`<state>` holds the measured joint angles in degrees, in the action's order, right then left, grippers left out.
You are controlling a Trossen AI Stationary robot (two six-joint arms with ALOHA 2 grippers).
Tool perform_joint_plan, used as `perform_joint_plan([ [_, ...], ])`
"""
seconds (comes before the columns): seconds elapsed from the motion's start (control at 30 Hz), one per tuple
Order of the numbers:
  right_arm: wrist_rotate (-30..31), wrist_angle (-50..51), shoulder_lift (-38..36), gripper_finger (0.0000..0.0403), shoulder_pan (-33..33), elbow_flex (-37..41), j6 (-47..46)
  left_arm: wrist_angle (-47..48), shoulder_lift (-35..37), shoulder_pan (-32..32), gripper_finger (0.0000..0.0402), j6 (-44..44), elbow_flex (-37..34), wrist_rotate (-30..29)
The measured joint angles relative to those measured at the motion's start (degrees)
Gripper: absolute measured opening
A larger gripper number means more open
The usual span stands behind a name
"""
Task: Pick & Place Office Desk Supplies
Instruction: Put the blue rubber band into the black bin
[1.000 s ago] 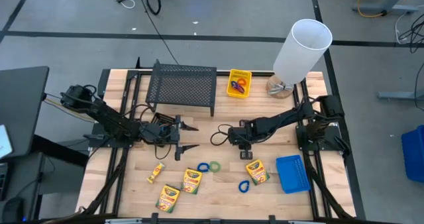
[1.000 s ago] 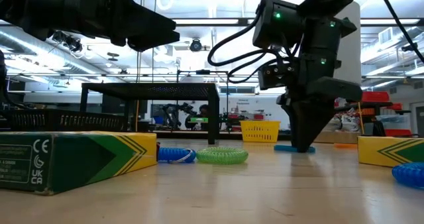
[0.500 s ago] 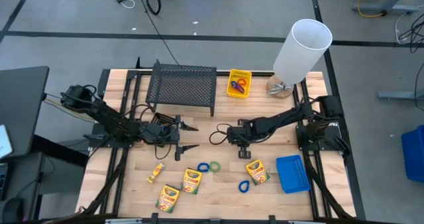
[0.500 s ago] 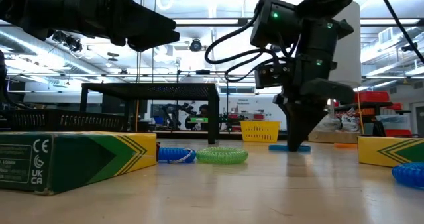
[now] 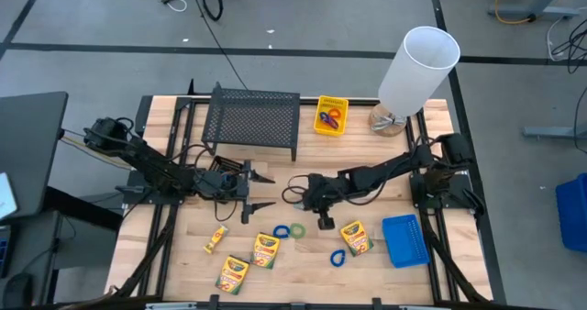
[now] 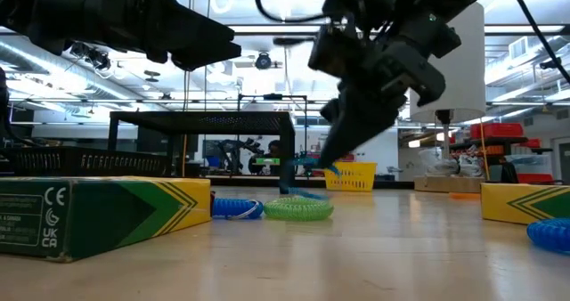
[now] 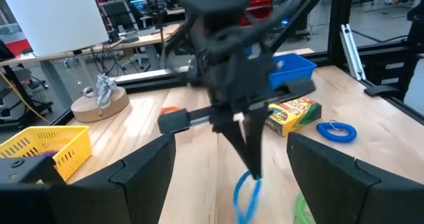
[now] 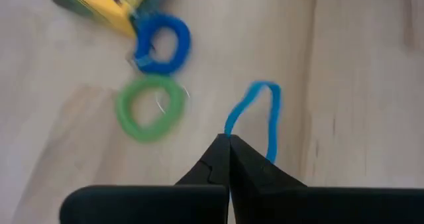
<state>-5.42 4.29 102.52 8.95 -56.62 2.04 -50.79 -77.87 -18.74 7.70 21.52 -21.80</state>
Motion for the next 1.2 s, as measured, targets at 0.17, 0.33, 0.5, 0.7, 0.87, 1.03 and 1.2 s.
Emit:
perform_joint_plan([
  [0.17,-0.9,-7.2,-0.1,0.0000,1.2,0.0,3.2,0.2,0.0,0.0,0.0298,-0.4,0.0,2.5],
  [0.33,-1.1,-13.4,-0.1,0.0000,1.8,0.0,4.7,0.3,0.0,0.0,0.0298,-0.9,0.0,6.0],
  [0.5,-1.1,-18.5,-0.2,0.0000,1.8,0.0,6.5,1.1,0.0,0.0,0.0298,-1.9,0.0,9.5],
  [0.7,-1.0,-23.2,-0.2,0.0000,1.8,-0.1,8.3,2.7,0.0,0.0,0.0298,-2.8,0.0,11.8],
  [0.87,-1.0,-24.9,-1.4,0.0000,1.8,-0.1,9.4,4.6,0.0,0.0,0.0298,-3.7,0.0,11.9],
  [1.03,-1.0,-25.4,-3.8,0.0000,1.8,-0.2,9.8,4.6,0.0,0.0,0.0298,-3.8,0.0,13.5],
  [1.2,-3.9,-27.6,-4.5,0.0000,1.8,-0.2,10.3,4.5,0.0,0.0,0.0298,-3.8,0.0,13.5],
])
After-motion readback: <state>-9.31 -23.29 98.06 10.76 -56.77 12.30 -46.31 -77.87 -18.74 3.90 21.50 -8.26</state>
